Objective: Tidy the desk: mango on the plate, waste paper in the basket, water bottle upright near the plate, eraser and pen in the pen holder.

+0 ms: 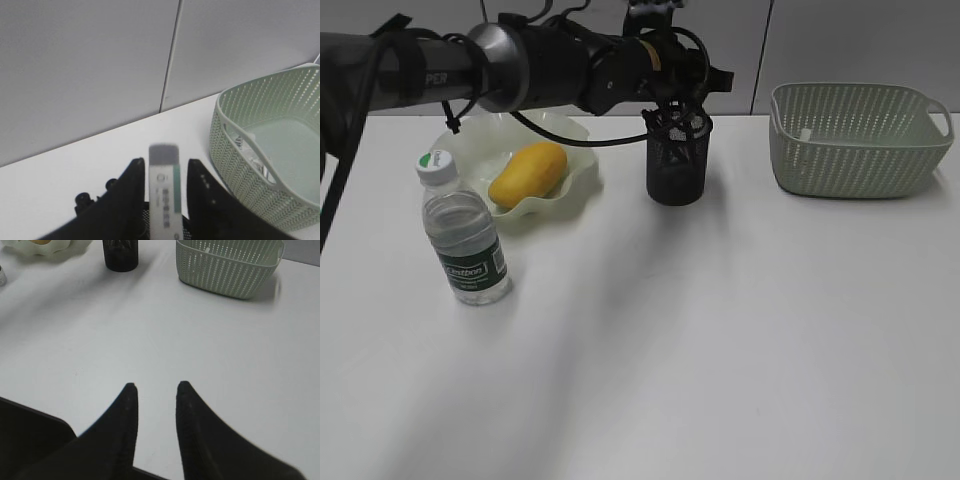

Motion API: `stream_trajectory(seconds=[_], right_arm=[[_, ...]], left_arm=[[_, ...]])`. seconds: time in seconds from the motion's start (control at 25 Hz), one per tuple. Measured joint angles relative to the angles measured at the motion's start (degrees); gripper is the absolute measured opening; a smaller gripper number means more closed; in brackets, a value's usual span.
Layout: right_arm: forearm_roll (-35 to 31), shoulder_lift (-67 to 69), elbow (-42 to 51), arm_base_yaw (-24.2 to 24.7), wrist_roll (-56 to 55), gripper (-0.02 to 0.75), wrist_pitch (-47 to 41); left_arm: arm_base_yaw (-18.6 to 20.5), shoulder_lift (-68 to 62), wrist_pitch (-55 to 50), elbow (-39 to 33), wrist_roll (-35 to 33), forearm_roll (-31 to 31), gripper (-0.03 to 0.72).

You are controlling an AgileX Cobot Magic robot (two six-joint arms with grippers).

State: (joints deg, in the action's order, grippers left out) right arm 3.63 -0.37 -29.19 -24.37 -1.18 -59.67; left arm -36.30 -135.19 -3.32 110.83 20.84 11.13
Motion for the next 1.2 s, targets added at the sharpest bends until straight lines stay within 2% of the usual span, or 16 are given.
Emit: stream_trajectory(seconds=[0.12,0.24,0.36,0.56,0.68,0.92,1.2], right_arm=[[0.2,0.0,0.0,0.0,0.0,0.225,0.0],[0.2,0.0,0.0,0.0,0.0,0.225,0.0],[0.3,0.0,0.0,0.0,0.0,0.225,0.0],[0.3,0.0,0.0,0.0,0.0,0.225,0.0],[0.3,0.0,0.0,0.0,0.0,0.225,0.0],[0.4,0.0,0.0,0.0,0.0,0.225,0.0],[0.4,0.0,0.0,0.0,0.0,0.225,0.0]], left_arm=[[0.1,0.0,-1.4,0.0,0.0,0.0,0.342],[0.1,0.5,-5.3,0.0,0.0,-0.1,0.385],[0.1,3.1,-10.0,-0.1,0.0,1.1,0.38],[0.1,15.0,-15.3,-3.1,-0.4,3.3,0.298],[0.1,25.7,-16.0,-13.5,-0.6,6.2,0.283],[0.1,52.1,-20.6,-45.2,-0.6,8.2,0.279],[0.1,93.7,-40.1,-66.2,-1.0,8.0,0.272]])
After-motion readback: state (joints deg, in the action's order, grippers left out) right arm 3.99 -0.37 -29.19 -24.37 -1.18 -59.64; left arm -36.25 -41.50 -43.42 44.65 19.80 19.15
